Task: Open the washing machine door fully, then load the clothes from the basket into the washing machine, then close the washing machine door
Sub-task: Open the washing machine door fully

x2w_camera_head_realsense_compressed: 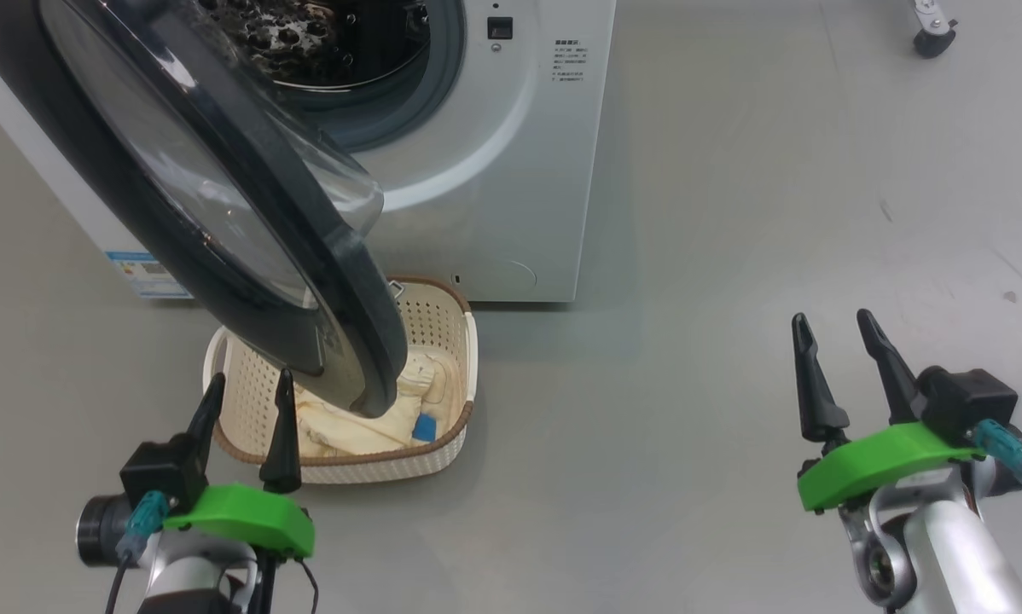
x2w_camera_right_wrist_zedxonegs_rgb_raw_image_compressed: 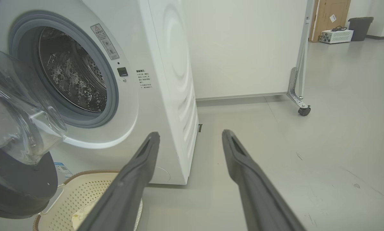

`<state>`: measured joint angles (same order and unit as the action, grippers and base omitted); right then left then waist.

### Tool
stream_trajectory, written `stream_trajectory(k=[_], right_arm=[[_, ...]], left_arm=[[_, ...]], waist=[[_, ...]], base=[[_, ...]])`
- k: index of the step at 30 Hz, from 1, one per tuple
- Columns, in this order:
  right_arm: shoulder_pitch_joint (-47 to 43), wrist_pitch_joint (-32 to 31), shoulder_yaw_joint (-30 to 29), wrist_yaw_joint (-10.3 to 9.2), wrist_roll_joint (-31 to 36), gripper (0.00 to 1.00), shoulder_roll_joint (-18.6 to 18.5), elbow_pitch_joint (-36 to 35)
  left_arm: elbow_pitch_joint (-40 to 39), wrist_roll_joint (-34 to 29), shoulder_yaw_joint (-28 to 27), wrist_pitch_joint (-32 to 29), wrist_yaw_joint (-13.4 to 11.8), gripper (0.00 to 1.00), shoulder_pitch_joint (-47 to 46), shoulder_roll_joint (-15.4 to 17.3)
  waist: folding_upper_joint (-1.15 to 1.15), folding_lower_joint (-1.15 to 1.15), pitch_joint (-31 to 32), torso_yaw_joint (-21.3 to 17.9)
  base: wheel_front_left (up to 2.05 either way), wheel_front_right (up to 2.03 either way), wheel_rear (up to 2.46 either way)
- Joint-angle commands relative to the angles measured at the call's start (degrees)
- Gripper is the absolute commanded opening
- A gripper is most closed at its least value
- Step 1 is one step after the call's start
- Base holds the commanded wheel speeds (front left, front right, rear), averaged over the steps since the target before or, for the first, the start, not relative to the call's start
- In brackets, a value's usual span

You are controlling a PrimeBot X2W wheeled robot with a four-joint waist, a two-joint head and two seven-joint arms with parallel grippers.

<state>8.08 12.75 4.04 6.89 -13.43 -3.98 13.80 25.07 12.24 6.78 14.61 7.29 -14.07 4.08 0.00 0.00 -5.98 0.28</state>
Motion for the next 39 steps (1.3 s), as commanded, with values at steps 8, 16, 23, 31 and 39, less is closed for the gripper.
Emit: stream_trajectory(k=[8, 16, 23, 31, 39], right_arm=[[-3.4, -1.5, 1.6, 0.59, 2.7, 1.00, 0.8, -6.2], [-6.6, -2.5, 3.3, 0.59, 2.8, 1.00, 1.1, -9.0], [-7.6, -2.9, 3.5, 0.59, 2.5, 1.00, 1.1, -9.5], [-7.9, -3.2, 3.3, 0.59, 2.7, 1.00, 1.1, -9.9], [-7.7, -3.3, 3.4, 0.59, 2.1, 1.00, 1.1, -10.1]], left_arm=[[-1.4, 0.3, -2.8, 0.4, 0.1, 1.00, -0.2, 1.5], [-1.1, 0.3, -2.8, 0.4, 0.1, 1.00, 0.5, 1.5], [-1.2, 0.4, -2.6, 0.4, 0.1, 1.00, 0.6, 1.7], [-1.1, 0.4, -2.6, 0.4, 0.1, 0.95, 0.5, 2.1], [-1.2, 0.2, -2.5, 0.4, 0.1, 0.00, 0.2, 2.4]], waist=[[0.00, 0.00, 0.9, -0.5], [0.00, 0.00, 2.1, -0.6], [0.00, 0.00, 2.3, -0.8], [0.00, 0.00, 2.6, -1.1], [0.00, 0.00, 2.3, -1.4]], base=[[0.00, 0.00, 0.00], [0.00, 0.00, 0.00], [0.00, 0.00, 0.00], [0.00, 0.00, 0.00], [0.00, 0.00, 0.00]])
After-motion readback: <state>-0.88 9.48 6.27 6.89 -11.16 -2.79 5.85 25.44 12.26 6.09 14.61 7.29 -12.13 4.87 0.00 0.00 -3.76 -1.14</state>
